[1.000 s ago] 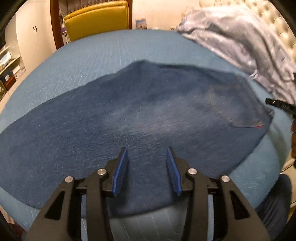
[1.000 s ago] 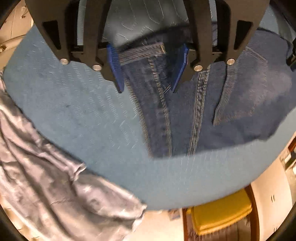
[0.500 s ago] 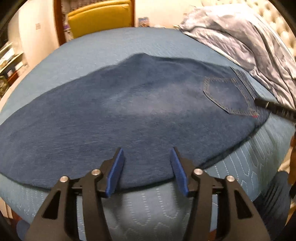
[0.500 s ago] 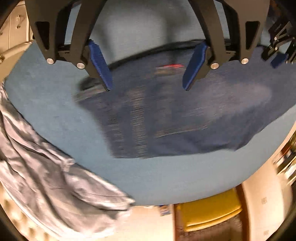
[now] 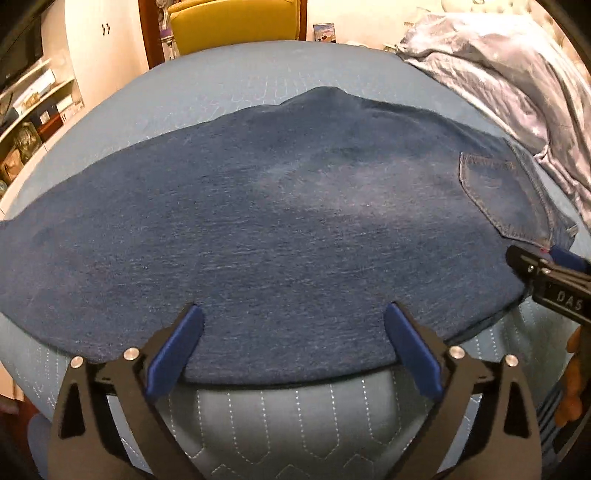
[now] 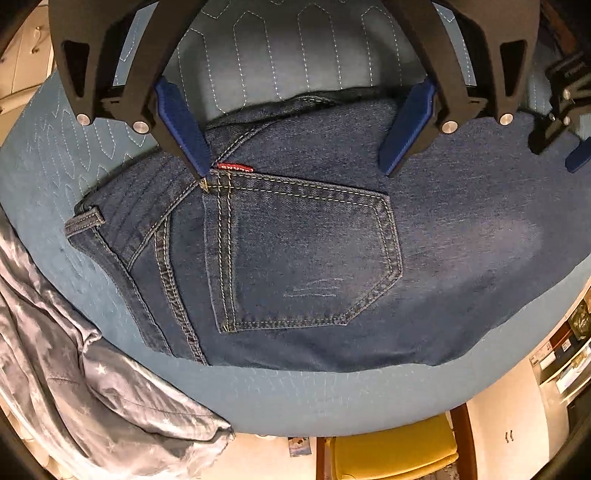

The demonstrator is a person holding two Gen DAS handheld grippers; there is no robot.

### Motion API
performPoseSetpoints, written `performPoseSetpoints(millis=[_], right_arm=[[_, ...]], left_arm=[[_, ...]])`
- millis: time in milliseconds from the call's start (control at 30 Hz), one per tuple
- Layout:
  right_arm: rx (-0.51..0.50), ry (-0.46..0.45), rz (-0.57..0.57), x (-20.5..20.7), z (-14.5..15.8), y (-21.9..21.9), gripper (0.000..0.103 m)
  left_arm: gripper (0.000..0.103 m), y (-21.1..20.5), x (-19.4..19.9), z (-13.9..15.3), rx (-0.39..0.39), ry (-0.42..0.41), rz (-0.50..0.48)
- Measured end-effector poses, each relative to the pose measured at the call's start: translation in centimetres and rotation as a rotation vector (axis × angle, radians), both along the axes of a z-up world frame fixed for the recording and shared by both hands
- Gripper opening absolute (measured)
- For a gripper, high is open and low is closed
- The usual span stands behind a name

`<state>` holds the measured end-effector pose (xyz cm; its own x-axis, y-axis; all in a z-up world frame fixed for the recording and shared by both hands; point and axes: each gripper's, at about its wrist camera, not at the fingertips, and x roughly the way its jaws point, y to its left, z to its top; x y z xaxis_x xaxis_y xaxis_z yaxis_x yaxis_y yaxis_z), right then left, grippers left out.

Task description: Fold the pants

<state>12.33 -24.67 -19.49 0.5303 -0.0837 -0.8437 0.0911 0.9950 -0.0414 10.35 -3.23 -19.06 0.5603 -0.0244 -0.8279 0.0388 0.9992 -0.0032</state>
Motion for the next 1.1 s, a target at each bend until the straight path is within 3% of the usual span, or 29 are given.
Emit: performPoseSetpoints(millis=[167, 700, 833, 867, 933, 1033, 1100], right_arm=[[0.006, 0.003, -0.010, 0.2, -0.2, -0.4, 0.096], [0.026, 0.005, -0.009, 0.0, -0.6, -0.7, 0.098], [0.103, -0.007, 0.001, -0.8, 0.3, -2.1, 0.097], [0.126, -0.019, -0.003, -1.0, 0.7, -2.8, 0.097], [0.178, -0.058, -0.056, -1.6, 1.6, -5.3, 0.092], [0.273, -0.095, -0.175, -1.7, 2.4, -10.1, 0.069], [0.309, -0.089, -0.228, -1.4, 2.1, -12.5, 0.064]], left_arm=[[0.101, 0.4, 0.0, -0.1, -0.032, -0.013, 0.021], [0.102, -0.2, -1.1, -0.2, 0.015, -0.061, 0.045], [0.101, 0.0, -1.2, -0.1, 0.007, -0.058, 0.026], [0.096, 0.1, -1.3, 0.0, 0.006, -0.060, 0.021], [0.078, 0.5, -2.0, 1.0, -0.017, -0.090, 0.003], [0.076, 0.2, -3.3, 2.1, -0.043, -0.142, -0.072], [0.073, -0.6, -4.2, 2.6, -0.030, -0.176, -0.141]])
